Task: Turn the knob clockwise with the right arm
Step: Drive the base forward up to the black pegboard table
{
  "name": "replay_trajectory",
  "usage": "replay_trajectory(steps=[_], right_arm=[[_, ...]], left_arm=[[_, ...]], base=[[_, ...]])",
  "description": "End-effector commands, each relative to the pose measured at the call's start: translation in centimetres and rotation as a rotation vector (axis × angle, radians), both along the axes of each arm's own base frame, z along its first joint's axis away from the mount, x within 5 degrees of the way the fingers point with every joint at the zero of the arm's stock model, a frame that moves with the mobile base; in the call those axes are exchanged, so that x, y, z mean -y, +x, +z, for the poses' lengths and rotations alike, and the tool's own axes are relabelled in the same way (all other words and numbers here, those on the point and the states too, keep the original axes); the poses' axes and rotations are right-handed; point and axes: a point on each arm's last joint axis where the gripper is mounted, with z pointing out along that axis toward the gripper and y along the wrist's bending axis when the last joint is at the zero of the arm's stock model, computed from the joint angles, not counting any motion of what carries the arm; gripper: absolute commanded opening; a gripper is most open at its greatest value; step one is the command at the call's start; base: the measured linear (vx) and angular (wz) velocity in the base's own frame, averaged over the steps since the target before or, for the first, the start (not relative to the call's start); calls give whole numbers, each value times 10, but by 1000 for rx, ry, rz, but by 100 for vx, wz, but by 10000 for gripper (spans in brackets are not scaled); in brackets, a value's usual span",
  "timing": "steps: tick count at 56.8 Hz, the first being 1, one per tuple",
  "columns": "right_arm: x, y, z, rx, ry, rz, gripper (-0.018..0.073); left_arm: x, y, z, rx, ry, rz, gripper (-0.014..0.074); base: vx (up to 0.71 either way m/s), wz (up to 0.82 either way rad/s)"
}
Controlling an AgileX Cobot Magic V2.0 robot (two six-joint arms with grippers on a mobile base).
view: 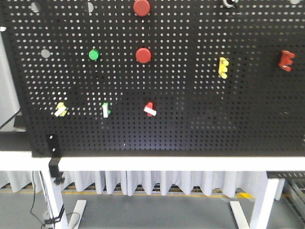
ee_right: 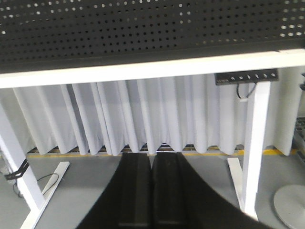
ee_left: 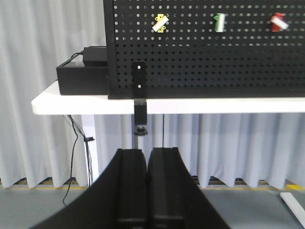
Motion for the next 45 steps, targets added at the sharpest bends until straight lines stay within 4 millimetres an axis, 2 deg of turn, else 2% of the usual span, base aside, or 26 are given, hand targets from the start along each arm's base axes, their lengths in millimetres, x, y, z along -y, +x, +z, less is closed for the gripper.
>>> replay_trajectory(steps=[1, 45], right_arm=[[0, 0, 6, 91, -6, -6, -8], [0, 0, 6, 91, -6, -6, -8]], left_arm=[[0, 0, 4, 84, -11, 0, -6], [0, 0, 4, 84, -11, 0, -6]], base=[[38, 3], [35, 3]])
